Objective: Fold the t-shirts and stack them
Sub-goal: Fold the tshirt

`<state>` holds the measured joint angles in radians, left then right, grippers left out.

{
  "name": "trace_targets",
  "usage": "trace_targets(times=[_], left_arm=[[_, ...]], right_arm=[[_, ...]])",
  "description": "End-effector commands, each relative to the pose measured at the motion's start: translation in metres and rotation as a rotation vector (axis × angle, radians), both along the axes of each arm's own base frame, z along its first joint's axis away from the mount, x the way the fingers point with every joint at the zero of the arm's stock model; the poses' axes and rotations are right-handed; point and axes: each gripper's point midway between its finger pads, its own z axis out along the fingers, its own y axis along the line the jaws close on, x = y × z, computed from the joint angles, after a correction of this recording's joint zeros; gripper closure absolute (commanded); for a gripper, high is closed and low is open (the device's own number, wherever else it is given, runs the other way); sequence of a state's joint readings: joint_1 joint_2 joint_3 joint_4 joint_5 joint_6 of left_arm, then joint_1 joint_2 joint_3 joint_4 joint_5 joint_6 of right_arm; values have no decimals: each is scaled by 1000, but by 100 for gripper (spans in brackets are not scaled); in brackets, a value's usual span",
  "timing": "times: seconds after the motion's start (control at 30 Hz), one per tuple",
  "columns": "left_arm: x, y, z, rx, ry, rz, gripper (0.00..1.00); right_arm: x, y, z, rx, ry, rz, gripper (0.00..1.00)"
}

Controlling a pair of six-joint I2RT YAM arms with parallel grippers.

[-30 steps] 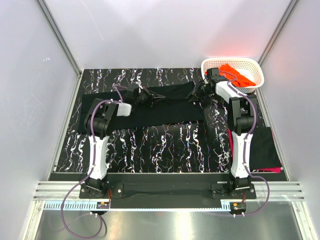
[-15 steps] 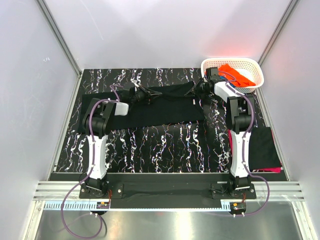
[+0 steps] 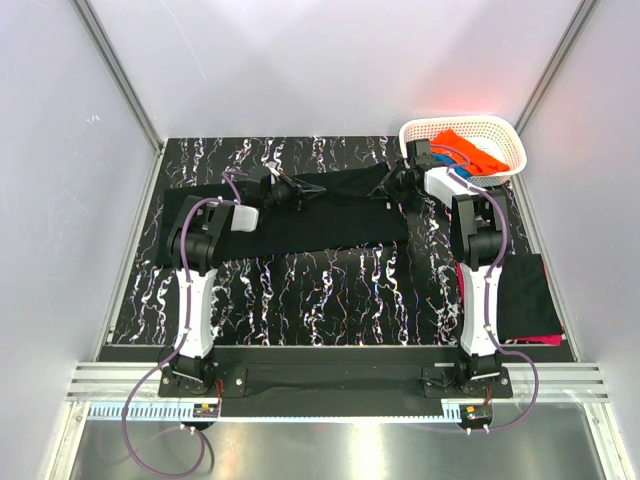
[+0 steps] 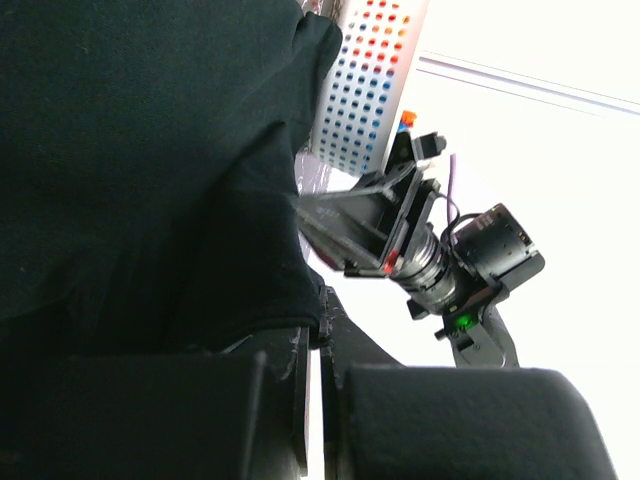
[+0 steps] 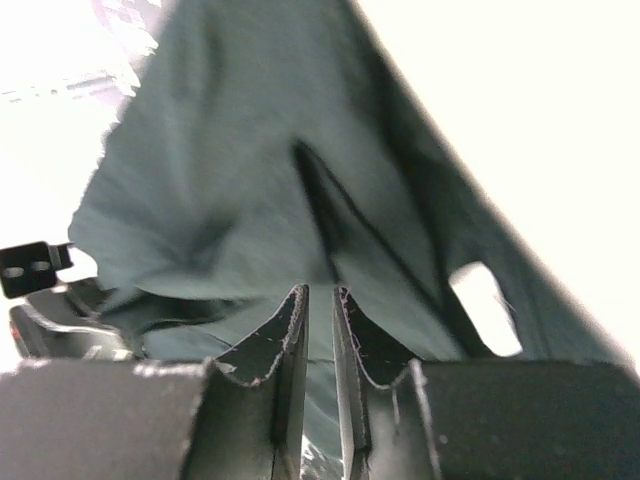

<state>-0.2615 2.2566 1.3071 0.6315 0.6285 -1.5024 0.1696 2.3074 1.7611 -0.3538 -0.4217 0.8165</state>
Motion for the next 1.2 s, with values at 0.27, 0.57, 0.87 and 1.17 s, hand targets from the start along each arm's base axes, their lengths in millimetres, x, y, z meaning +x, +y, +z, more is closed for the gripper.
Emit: trace_targets(times=[0.27, 0.57, 0.87, 1.17], left_arm=[[8, -2, 23, -30, -82, -15, 100], [5, 0, 23, -22, -84, -18, 100], [2, 0, 25, -21, -85, -21, 100], [0, 0, 24, -20, -82, -31, 100]], right_arm=[[-30, 3, -1, -109, 19, 57, 78], [-2, 5, -12, -181, -18, 22, 76], [24, -44, -8, -369, -42, -81, 60], [34, -44, 33, -404, -141, 35, 47]])
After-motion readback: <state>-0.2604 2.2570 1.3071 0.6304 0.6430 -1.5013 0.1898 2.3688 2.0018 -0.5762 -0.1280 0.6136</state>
